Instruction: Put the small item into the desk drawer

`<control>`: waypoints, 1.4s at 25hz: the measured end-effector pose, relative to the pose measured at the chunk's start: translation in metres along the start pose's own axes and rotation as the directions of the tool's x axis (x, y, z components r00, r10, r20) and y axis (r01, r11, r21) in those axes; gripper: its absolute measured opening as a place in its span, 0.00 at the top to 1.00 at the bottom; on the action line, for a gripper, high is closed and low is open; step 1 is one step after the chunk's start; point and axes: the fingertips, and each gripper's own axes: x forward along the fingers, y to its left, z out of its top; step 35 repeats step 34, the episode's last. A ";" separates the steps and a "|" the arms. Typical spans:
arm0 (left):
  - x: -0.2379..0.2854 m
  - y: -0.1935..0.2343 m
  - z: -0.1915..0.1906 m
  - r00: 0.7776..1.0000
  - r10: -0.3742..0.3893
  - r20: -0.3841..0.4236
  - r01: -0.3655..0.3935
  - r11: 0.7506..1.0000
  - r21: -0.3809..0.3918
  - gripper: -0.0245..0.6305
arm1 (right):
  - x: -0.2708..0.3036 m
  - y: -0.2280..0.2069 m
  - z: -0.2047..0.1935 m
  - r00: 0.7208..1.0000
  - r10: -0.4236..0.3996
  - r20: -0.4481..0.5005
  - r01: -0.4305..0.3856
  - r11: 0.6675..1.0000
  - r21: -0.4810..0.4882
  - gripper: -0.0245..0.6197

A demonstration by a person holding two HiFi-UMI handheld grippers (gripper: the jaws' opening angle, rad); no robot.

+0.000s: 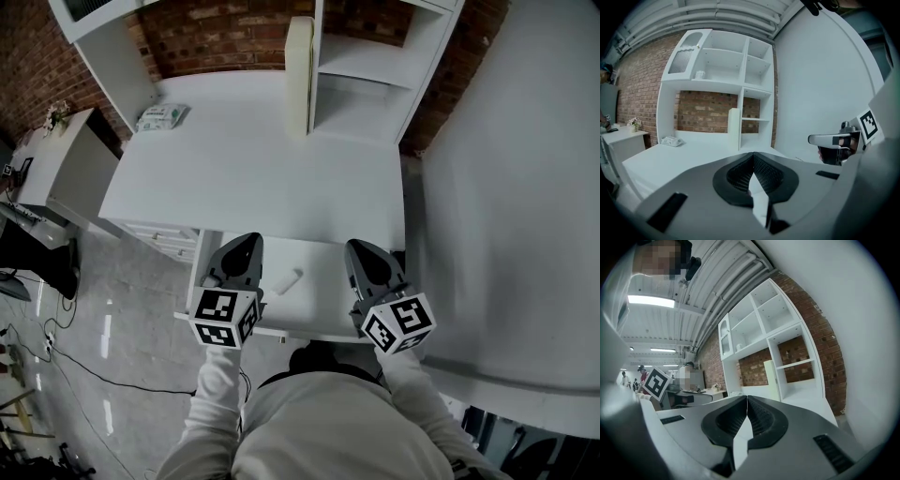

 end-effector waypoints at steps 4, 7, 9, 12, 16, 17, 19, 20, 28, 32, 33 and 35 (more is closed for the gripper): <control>-0.008 0.001 0.002 1.000 0.021 0.018 -0.021 1.000 -0.003 0.94 | -0.003 0.000 0.001 1.000 0.001 0.000 -0.001 1.000 -0.005 0.92; -0.011 0.001 0.003 0.999 0.031 0.028 -0.031 0.999 -0.009 0.94 | -0.003 0.000 0.003 1.000 0.004 0.002 -0.004 1.000 -0.014 0.92; -0.014 0.001 0.001 0.999 0.037 0.030 -0.036 0.999 -0.011 0.94 | -0.004 0.000 0.003 1.000 0.004 0.000 -0.004 1.000 -0.030 0.92; -0.016 -0.001 -0.002 0.999 0.042 0.023 -0.042 0.999 -0.018 0.94 | -0.006 0.001 0.002 1.000 0.005 -0.003 -0.005 0.999 -0.044 0.92; -0.016 -0.004 -0.004 0.999 0.046 0.017 -0.046 0.999 -0.018 0.94 | -0.007 0.001 0.004 1.000 0.010 0.002 -0.010 0.999 -0.042 0.92; -0.016 -0.004 -0.005 0.999 0.049 0.017 -0.049 0.999 -0.017 0.94 | -0.007 0.000 0.004 1.000 0.008 0.003 -0.008 0.999 -0.041 0.92; -0.017 -0.004 -0.006 0.998 0.056 0.019 -0.056 0.998 -0.016 0.94 | -0.008 -0.001 0.003 1.000 0.007 0.004 -0.007 0.999 -0.042 0.92; -0.017 -0.004 -0.006 0.998 0.059 0.019 -0.059 0.998 -0.016 0.94 | -0.009 -0.001 0.003 1.000 0.006 0.005 -0.006 0.999 -0.041 0.92; -0.019 -0.006 -0.008 0.997 0.070 0.018 -0.070 0.997 -0.023 0.94 | -0.010 -0.003 0.004 1.000 0.010 0.006 -0.010 0.999 -0.041 0.92; -0.019 -0.005 -0.006 0.997 0.075 0.022 -0.074 0.997 -0.022 0.94 | -0.010 -0.003 0.006 1.000 0.011 0.013 -0.011 0.999 -0.038 0.92; -0.019 -0.005 -0.004 0.997 0.075 0.023 -0.075 0.997 -0.022 0.94 | -0.010 -0.003 0.007 1.000 0.012 0.013 -0.011 0.999 -0.039 0.92; -0.019 -0.005 -0.003 0.997 0.076 0.025 -0.076 0.997 -0.022 0.94 | -0.010 -0.004 0.008 1.000 0.012 0.014 -0.012 0.999 -0.041 0.92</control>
